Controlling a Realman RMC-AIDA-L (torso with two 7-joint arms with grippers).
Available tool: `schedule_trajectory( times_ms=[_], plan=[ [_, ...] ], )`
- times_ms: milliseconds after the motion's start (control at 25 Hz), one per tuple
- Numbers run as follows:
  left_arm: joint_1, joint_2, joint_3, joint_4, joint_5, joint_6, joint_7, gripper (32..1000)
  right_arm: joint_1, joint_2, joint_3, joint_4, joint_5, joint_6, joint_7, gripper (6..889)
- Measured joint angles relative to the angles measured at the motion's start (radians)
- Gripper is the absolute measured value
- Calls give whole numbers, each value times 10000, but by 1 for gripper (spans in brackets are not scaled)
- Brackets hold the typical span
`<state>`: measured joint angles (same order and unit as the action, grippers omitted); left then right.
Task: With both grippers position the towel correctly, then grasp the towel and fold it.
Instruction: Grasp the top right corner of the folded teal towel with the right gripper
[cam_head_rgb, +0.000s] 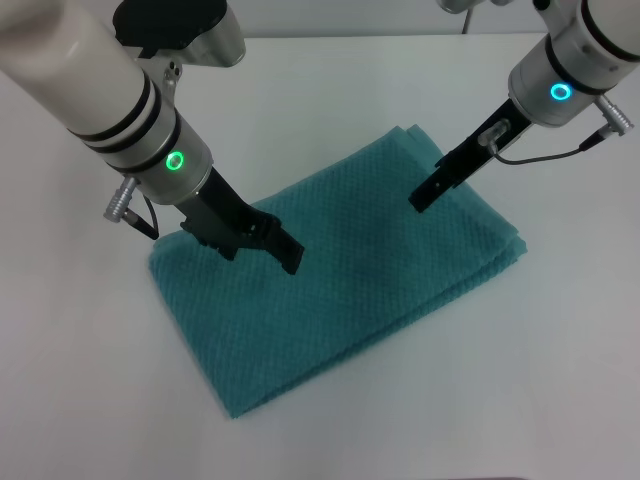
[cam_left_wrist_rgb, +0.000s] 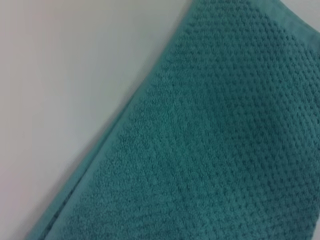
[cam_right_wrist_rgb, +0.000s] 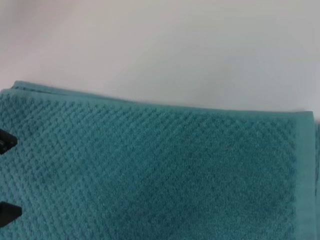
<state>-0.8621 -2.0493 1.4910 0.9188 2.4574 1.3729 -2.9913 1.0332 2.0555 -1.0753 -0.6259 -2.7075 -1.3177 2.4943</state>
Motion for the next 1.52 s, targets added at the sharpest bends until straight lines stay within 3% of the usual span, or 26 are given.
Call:
schedule_trajectory(
  times_ms=[600,840,1240,1520],
  plan=[
    [41,1,-7,1,0,-4,0,905,-52,-94,0,178,-24,-104,154,861],
    [47,0,-10,1,-1,-9,12,904,-212,-220,148,241,-965,-189,395,855],
    [73,-1,-59,4,-83,-64,60,903,-737,-364,185,436,-1374,470,786,844],
    [77,-24,-55,6,-126,-203,62,902,-830,-384,185,1288,-1367,1342,796,836]
  ],
)
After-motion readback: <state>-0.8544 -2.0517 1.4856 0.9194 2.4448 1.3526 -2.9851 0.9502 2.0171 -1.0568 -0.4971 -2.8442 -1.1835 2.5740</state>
